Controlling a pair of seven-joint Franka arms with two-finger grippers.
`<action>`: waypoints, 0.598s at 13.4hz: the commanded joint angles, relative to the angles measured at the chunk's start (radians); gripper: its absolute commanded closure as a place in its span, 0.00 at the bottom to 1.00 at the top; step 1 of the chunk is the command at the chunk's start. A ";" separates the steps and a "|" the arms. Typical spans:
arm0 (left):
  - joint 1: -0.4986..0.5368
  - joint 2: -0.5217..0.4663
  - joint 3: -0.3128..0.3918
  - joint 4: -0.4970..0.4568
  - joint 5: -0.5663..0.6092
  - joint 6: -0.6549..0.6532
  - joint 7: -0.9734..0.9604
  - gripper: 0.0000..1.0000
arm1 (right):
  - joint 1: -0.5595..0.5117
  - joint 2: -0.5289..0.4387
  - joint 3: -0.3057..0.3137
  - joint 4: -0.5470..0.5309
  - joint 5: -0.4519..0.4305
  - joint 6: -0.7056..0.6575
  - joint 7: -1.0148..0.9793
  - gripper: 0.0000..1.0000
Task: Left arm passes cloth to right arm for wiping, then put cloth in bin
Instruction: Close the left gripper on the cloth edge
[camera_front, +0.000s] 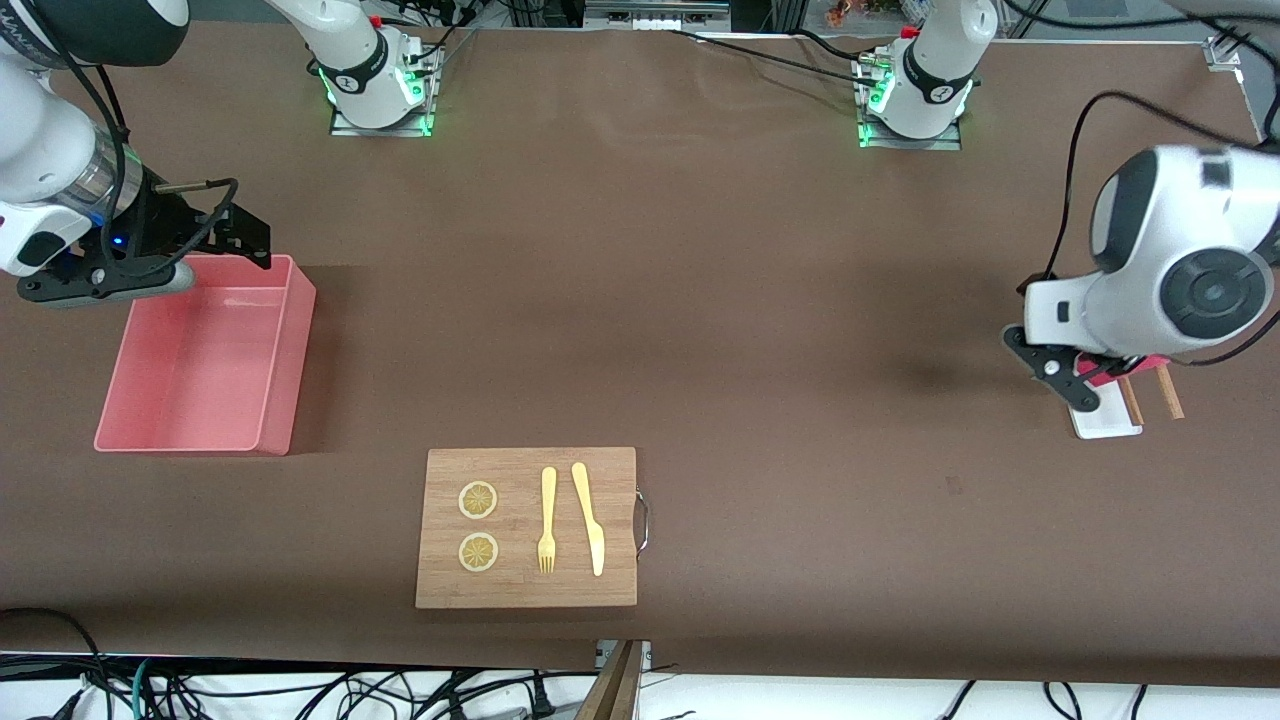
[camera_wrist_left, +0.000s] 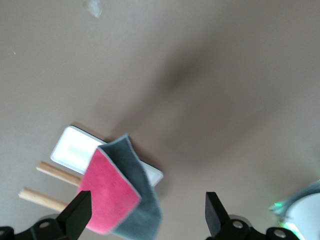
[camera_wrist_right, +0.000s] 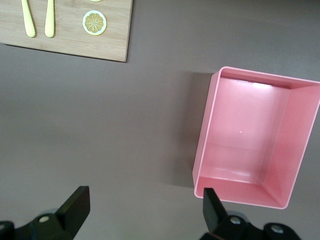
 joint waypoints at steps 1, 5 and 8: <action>0.036 -0.025 -0.003 -0.179 0.082 0.170 0.040 0.00 | 0.002 0.005 0.001 0.023 -0.003 -0.018 0.008 0.00; 0.161 0.034 -0.002 -0.360 0.127 0.569 0.080 0.00 | 0.002 0.005 0.001 0.023 -0.002 -0.018 0.008 0.00; 0.171 0.102 0.003 -0.357 0.177 0.634 0.083 0.03 | 0.002 0.005 0.001 0.023 -0.002 -0.018 0.008 0.00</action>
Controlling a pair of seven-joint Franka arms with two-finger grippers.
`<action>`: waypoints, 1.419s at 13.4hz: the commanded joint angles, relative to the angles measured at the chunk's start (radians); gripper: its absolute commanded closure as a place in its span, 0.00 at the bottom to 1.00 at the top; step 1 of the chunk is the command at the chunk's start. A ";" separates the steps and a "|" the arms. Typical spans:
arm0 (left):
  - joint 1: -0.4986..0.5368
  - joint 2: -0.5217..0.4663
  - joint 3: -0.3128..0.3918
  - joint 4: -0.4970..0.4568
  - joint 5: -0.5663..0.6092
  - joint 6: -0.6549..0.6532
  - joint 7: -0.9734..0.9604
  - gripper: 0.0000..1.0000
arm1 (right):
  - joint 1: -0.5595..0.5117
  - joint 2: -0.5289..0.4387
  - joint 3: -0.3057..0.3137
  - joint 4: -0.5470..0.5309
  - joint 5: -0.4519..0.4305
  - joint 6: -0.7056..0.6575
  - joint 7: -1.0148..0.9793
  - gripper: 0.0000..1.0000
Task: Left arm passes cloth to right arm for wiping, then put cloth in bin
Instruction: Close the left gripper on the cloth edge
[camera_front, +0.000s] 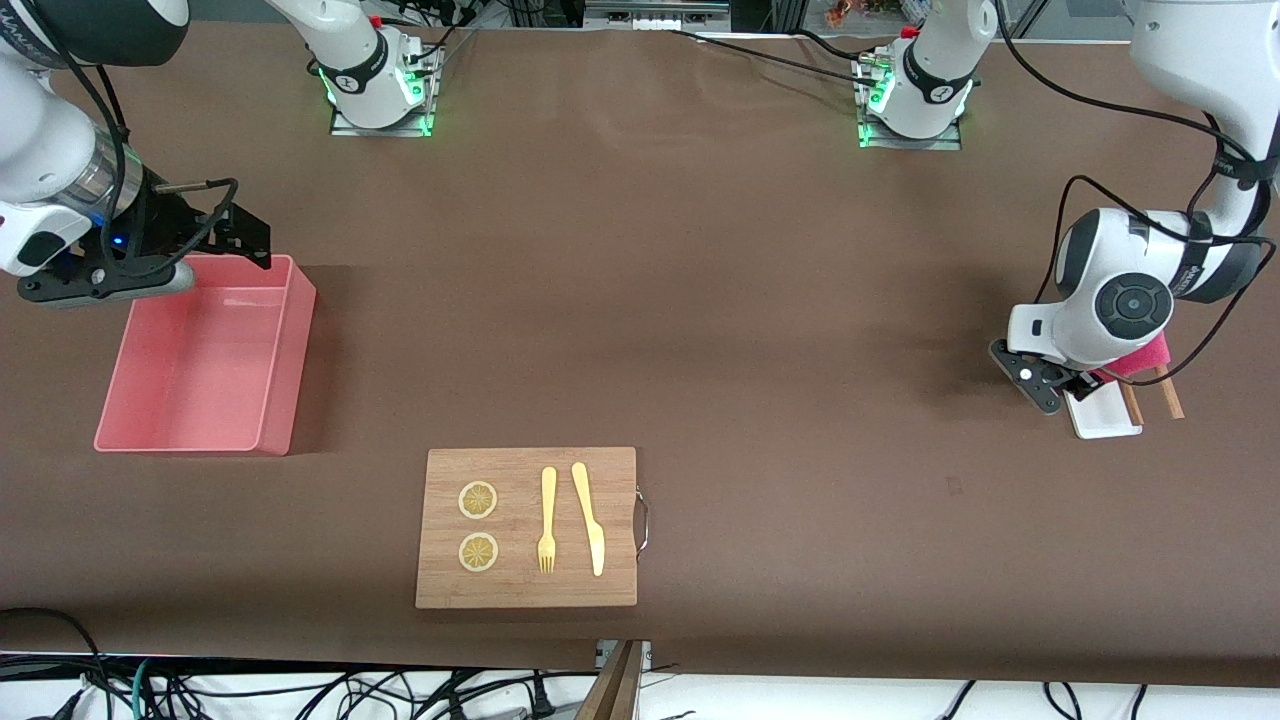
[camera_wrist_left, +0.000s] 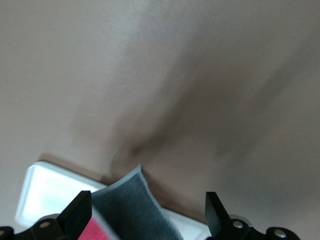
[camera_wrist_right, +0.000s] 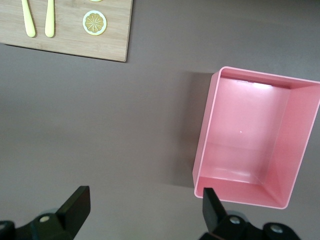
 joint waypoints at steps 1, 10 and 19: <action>0.017 0.034 -0.001 0.006 0.104 0.056 0.011 0.06 | 0.002 0.005 0.002 0.023 -0.002 -0.018 0.008 0.00; 0.054 0.097 -0.001 0.018 0.191 0.088 0.011 0.42 | 0.002 0.005 0.002 0.023 -0.002 -0.018 0.008 0.00; 0.067 0.125 -0.002 0.050 0.196 0.087 0.019 1.00 | 0.002 0.005 0.002 0.023 -0.002 -0.016 0.008 0.01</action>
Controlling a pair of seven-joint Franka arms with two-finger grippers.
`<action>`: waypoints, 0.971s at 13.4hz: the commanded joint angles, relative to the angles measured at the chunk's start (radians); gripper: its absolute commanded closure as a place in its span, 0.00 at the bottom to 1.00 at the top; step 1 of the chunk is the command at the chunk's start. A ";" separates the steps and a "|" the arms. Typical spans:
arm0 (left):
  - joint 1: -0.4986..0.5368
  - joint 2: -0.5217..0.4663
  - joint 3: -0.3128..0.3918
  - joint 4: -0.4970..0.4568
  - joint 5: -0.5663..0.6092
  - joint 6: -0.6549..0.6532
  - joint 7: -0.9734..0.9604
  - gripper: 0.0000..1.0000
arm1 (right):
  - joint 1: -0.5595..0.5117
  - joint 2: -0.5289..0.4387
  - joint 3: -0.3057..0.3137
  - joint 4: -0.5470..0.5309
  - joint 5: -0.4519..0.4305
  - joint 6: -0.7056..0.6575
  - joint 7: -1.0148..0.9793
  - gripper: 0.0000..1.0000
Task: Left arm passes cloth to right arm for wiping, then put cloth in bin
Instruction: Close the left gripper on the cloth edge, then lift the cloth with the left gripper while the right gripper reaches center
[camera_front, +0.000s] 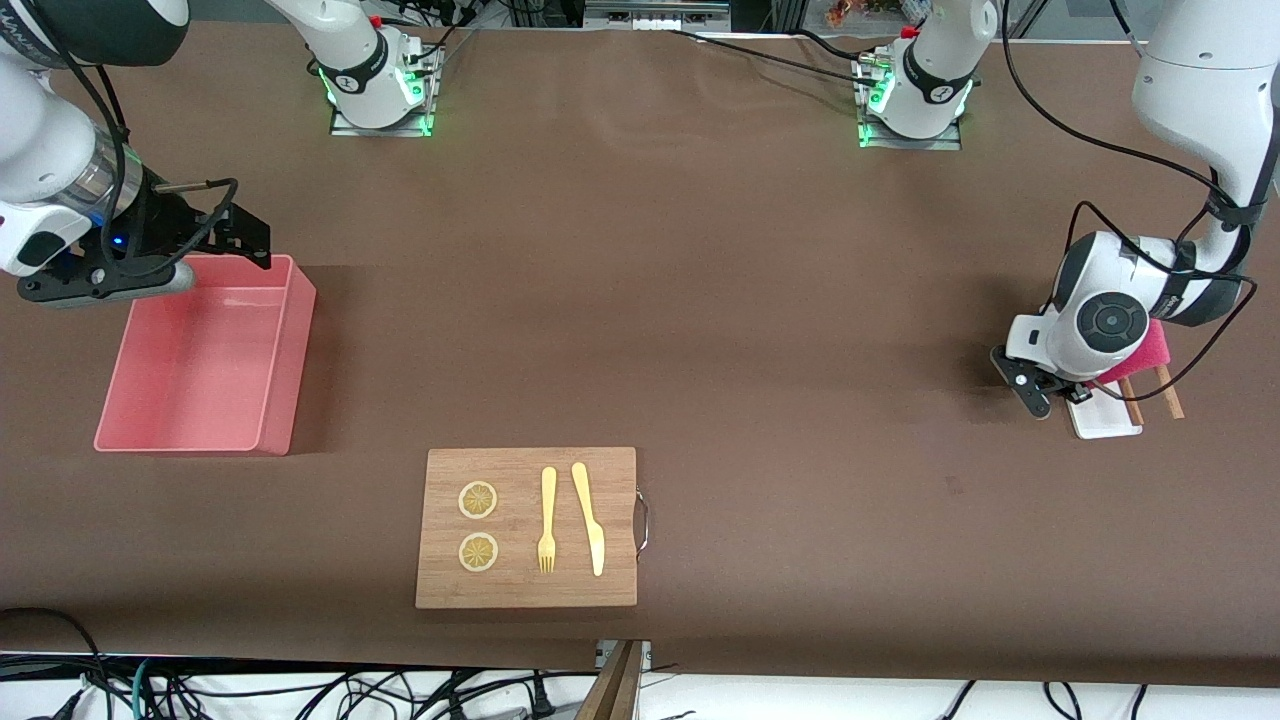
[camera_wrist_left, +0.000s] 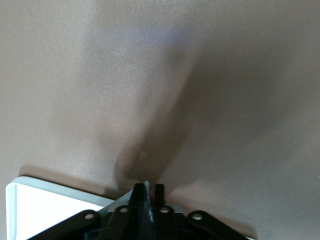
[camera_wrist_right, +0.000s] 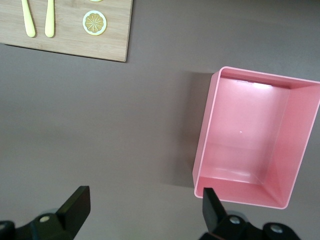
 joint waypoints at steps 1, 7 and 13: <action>0.008 0.009 -0.005 0.022 0.024 0.000 0.016 1.00 | 0.002 0.005 0.001 0.023 -0.002 -0.016 0.008 0.00; 0.007 -0.127 -0.101 0.042 -0.069 -0.202 0.013 1.00 | 0.038 0.028 0.009 0.030 -0.002 -0.015 -0.006 0.00; 0.002 -0.167 -0.233 0.414 -0.312 -0.861 0.016 1.00 | 0.184 0.033 0.014 0.029 -0.008 -0.075 -0.004 0.00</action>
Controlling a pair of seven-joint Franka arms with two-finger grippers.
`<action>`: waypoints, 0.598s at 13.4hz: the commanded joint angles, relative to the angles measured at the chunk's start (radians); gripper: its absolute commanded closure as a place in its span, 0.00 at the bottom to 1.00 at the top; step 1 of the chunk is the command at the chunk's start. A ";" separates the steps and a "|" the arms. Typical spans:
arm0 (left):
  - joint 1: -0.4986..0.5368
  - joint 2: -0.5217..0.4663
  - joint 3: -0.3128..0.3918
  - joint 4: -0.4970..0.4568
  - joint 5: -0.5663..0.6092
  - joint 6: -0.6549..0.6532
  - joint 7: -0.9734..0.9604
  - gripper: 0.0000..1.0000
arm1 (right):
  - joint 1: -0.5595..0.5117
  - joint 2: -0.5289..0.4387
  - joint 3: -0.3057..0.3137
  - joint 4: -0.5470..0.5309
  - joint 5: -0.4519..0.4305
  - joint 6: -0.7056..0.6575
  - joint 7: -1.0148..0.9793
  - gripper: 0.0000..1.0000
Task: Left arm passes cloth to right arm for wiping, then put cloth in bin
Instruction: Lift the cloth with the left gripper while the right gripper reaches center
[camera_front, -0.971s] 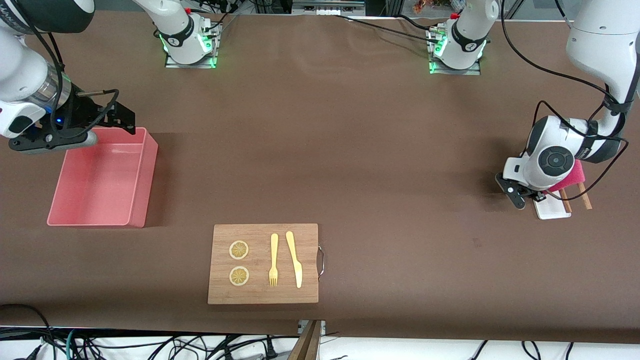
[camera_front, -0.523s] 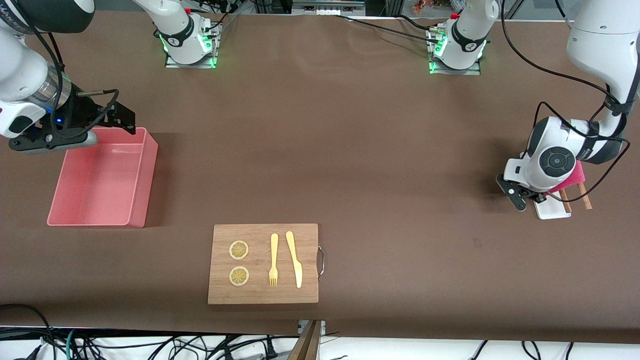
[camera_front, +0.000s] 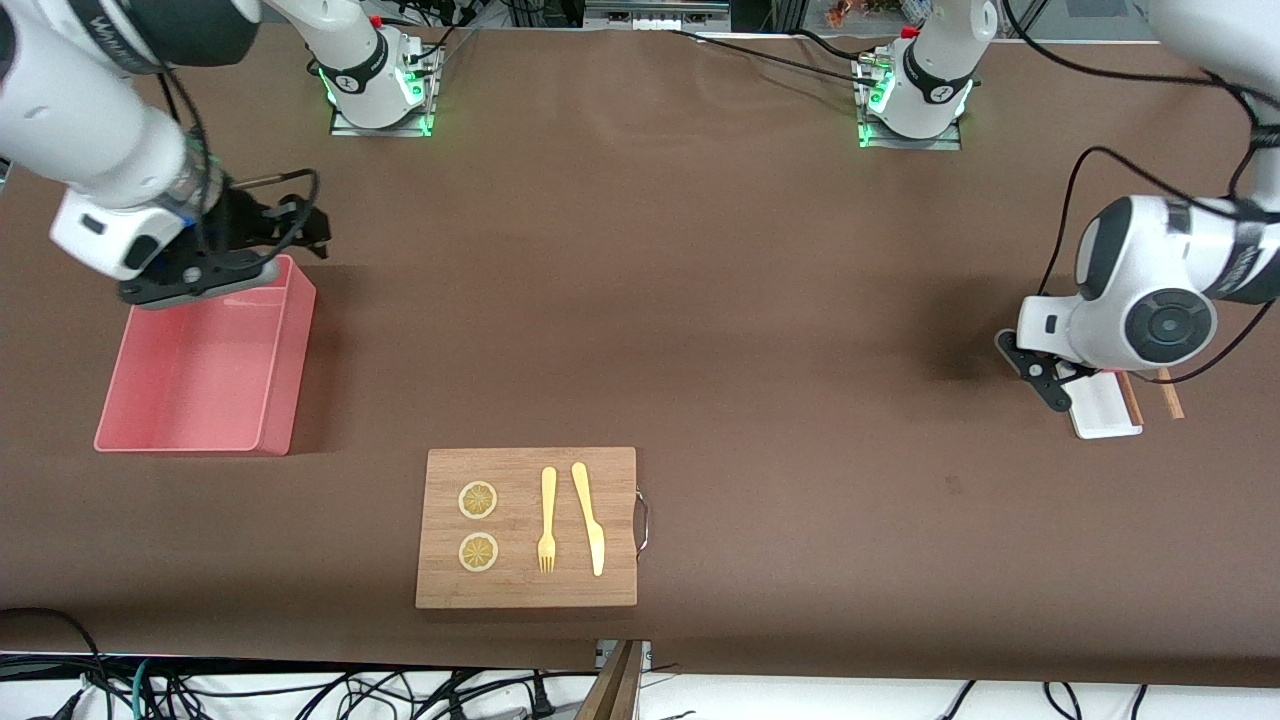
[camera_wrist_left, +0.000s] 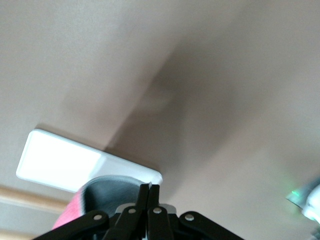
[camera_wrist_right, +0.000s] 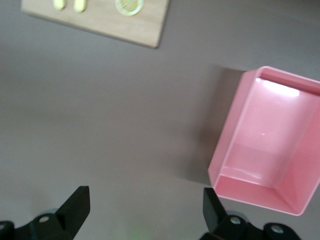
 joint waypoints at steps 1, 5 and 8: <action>0.004 0.017 -0.036 0.202 -0.033 -0.218 0.015 1.00 | 0.082 0.008 0.001 0.033 -0.009 -0.031 -0.003 0.00; -0.005 0.016 -0.043 0.392 -0.156 -0.439 0.010 1.00 | 0.096 0.022 0.041 0.026 0.038 -0.022 -0.220 0.00; -0.014 0.017 -0.055 0.465 -0.366 -0.509 -0.002 1.00 | 0.079 0.077 0.035 0.014 0.205 0.030 -0.515 0.00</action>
